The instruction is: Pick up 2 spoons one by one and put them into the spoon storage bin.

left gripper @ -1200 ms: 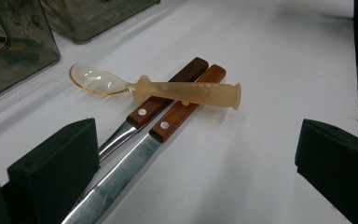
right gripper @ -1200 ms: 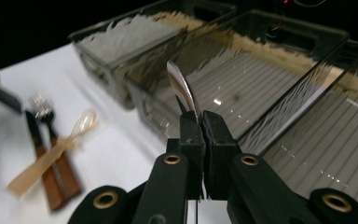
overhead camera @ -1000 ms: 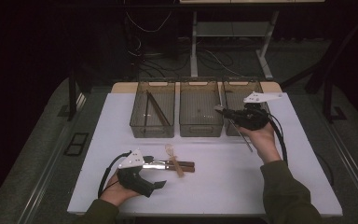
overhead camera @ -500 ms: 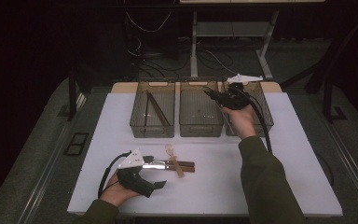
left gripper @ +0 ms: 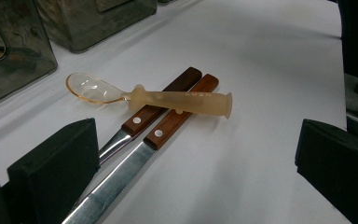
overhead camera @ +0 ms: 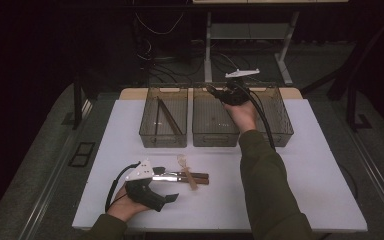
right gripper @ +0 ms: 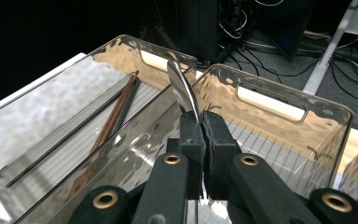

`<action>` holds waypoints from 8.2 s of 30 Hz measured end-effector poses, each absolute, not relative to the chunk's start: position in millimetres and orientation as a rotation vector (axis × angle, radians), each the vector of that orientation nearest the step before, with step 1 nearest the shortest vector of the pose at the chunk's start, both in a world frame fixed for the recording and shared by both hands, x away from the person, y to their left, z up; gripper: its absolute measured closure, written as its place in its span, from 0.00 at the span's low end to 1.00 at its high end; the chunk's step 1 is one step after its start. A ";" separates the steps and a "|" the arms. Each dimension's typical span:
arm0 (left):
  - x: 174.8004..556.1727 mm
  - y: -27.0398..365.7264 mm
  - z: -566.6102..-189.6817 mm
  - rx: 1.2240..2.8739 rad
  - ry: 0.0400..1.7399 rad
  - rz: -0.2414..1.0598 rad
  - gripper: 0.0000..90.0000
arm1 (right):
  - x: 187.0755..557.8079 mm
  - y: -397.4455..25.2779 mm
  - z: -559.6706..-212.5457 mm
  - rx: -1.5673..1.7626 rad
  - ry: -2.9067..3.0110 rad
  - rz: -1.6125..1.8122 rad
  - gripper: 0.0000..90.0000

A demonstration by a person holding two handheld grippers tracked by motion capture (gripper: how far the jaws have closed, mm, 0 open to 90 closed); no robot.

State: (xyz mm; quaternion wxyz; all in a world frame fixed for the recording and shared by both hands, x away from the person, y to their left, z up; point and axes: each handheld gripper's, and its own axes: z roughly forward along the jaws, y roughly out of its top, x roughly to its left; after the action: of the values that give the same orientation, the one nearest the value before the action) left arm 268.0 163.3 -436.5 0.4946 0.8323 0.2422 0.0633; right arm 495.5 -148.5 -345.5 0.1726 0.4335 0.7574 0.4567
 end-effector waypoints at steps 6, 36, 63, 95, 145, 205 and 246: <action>268.3 164.3 -436.3 2.015 0.589 0.146 0.00 | 507.4 -141.7 -361.0 1.267 2.177 1.231 0.97; 268.1 162.9 -437.4 2.028 0.597 0.152 0.00 | 444.5 -170.1 -351.3 1.148 2.335 1.229 0.18; 267.8 162.1 -438.9 2.042 0.623 0.168 0.00 | 315.6 -237.4 -394.7 1.050 2.370 1.245 0.16; 292.1 166.8 -429.5 2.062 0.699 0.249 0.16 | 257.2 -289.5 -443.2 1.028 2.334 1.313 0.16; 371.3 131.7 -448.4 2.159 0.894 0.099 0.70 | 257.3 -285.5 -443.3 1.005 2.354 1.329 0.16; 358.5 127.2 -400.3 1.889 0.800 0.079 0.94 | 256.5 -284.3 -442.6 0.988 2.353 1.303 0.16; 462.2 50.5 -327.8 1.780 0.897 0.247 0.94 | 253.8 -284.3 -439.2 0.977 2.330 1.315 0.16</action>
State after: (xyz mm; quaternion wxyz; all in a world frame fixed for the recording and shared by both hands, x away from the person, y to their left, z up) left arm 462.2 50.5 -327.8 0.5368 0.7476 0.3769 0.1039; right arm 253.8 -284.3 -439.2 0.1464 0.3393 0.8092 0.4567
